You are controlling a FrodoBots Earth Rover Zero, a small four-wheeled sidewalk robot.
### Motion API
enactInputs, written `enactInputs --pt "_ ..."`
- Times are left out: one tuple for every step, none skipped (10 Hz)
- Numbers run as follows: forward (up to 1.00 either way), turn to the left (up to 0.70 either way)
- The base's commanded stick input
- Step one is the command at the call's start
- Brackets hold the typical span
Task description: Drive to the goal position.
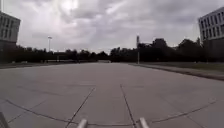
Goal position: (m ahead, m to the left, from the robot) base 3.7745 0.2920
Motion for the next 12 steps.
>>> enactInputs --pt "0.70 0.00" --pt "0.70 0.00" --pt "0.70 0.00" --pt "0.70 0.00" --pt "0.70 0.00" --pt "0.70 0.00" --pt "0.70 0.00" --pt "0.70 0.00" --pt "0.70 0.00" --pt "0.70 0.00" --pt "0.70 0.00" --pt "0.70 0.00"
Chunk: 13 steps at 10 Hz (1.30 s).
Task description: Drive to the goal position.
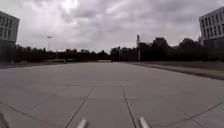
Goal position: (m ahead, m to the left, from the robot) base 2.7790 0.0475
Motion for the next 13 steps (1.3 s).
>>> enactInputs --pt "0.70 0.00" --pt "0.70 0.00" --pt "0.70 0.00" --pt "0.70 0.00" --pt "0.70 0.00" --pt "0.70 0.00" --pt "0.70 0.00" --pt "0.70 0.00" --pt "0.70 0.00" --pt "0.70 0.00" --pt "0.70 0.00" --pt "0.70 0.00" --pt "0.70 0.00"
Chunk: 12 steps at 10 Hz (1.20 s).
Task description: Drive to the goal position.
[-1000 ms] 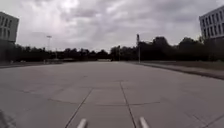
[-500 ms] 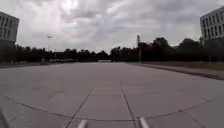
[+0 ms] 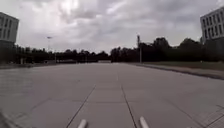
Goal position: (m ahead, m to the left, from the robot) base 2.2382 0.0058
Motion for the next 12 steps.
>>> enactInputs --pt "0.70 0.00" --pt "0.70 0.00" --pt "0.70 0.00" --pt "0.70 0.00" --pt "0.70 0.00" --pt "0.70 0.00" --pt "0.70 0.00" --pt "0.70 0.00" --pt "0.70 0.00" --pt "0.70 0.00" --pt "0.70 0.00" --pt "0.70 0.00"
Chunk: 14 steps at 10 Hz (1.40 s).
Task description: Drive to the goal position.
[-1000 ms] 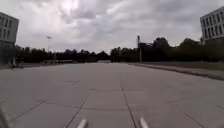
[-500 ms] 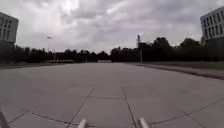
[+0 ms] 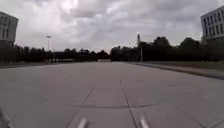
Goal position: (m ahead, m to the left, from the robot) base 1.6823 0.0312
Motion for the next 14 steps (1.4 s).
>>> enactInputs --pt "0.70 0.00" --pt "0.70 0.00" --pt "0.70 0.00" --pt "0.70 0.00" --pt "0.70 0.00" --pt "0.70 0.00" --pt "0.70 0.00" --pt "0.70 0.00" --pt "0.70 0.00" --pt "0.70 0.00" --pt "0.70 0.00" --pt "0.70 0.00" --pt "0.70 0.00" --pt "0.70 0.00"
